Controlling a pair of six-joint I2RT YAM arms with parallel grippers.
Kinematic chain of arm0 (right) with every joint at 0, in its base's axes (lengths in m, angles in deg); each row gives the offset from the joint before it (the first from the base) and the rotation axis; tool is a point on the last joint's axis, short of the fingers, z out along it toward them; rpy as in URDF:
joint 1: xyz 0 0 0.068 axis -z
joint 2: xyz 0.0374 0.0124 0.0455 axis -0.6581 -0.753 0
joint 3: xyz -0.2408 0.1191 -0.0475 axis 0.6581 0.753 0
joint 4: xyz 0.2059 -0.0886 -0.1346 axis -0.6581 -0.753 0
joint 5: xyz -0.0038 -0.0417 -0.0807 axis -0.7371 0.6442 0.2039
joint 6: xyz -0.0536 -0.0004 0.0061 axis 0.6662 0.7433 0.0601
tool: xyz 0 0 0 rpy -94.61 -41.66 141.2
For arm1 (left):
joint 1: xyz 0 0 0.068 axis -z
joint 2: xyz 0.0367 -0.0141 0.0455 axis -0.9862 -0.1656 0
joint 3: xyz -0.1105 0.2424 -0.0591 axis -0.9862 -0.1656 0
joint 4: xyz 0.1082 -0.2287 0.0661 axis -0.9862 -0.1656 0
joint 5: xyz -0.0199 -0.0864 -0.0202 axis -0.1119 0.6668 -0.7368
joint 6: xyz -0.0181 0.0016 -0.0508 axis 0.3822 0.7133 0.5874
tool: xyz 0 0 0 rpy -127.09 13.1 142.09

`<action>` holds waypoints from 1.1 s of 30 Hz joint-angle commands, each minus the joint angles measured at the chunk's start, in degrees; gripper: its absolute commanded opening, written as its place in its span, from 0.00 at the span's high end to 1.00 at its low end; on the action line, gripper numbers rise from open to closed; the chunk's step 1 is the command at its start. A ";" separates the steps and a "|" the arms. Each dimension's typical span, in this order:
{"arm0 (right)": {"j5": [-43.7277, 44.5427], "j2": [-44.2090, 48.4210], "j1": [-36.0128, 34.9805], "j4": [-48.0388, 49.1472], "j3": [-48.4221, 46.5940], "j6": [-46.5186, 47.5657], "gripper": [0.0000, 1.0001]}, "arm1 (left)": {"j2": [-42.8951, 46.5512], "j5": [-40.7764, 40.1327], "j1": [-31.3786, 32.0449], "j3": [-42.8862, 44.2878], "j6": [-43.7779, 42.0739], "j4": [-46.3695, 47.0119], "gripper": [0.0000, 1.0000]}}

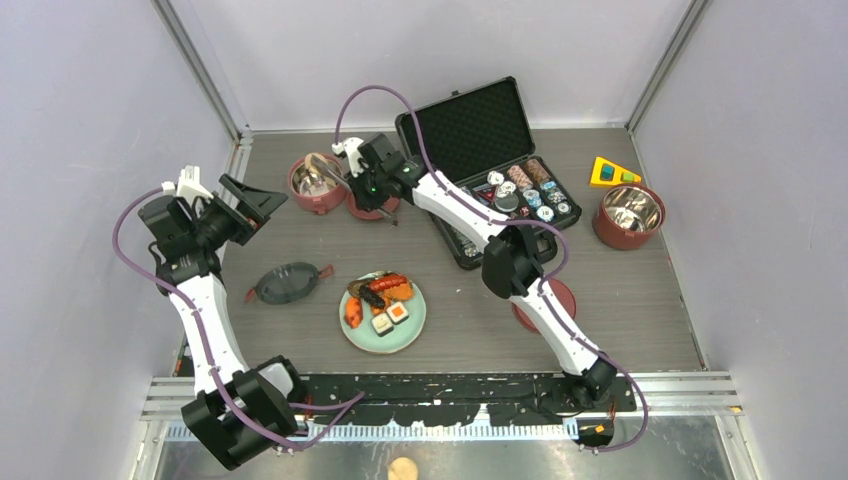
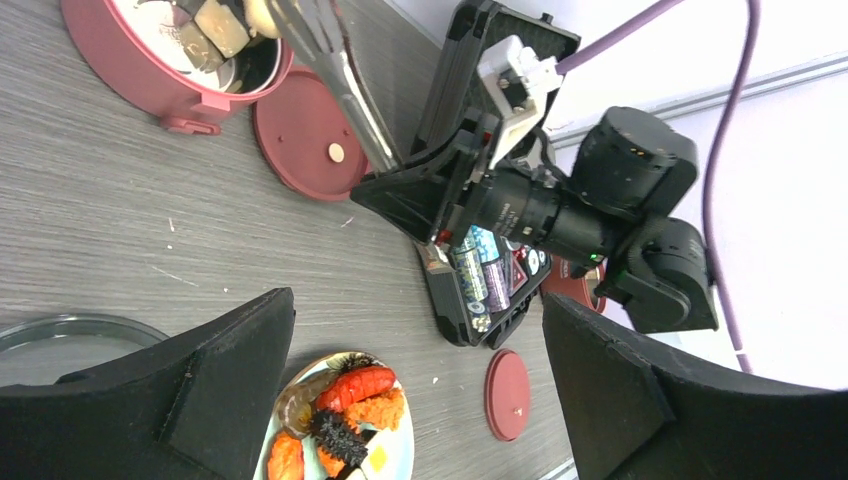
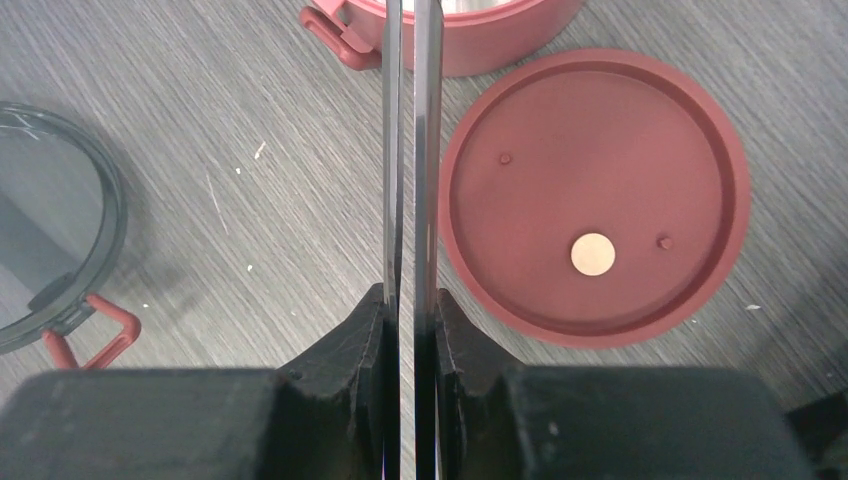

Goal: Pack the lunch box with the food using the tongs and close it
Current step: Place the fake food in the packing box.

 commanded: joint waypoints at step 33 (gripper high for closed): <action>-0.44 -9.81 -0.69 9.66 -9.81 -3.39 0.70 | -0.23 3.10 -1.69 -0.41 2.12 5.27 0.04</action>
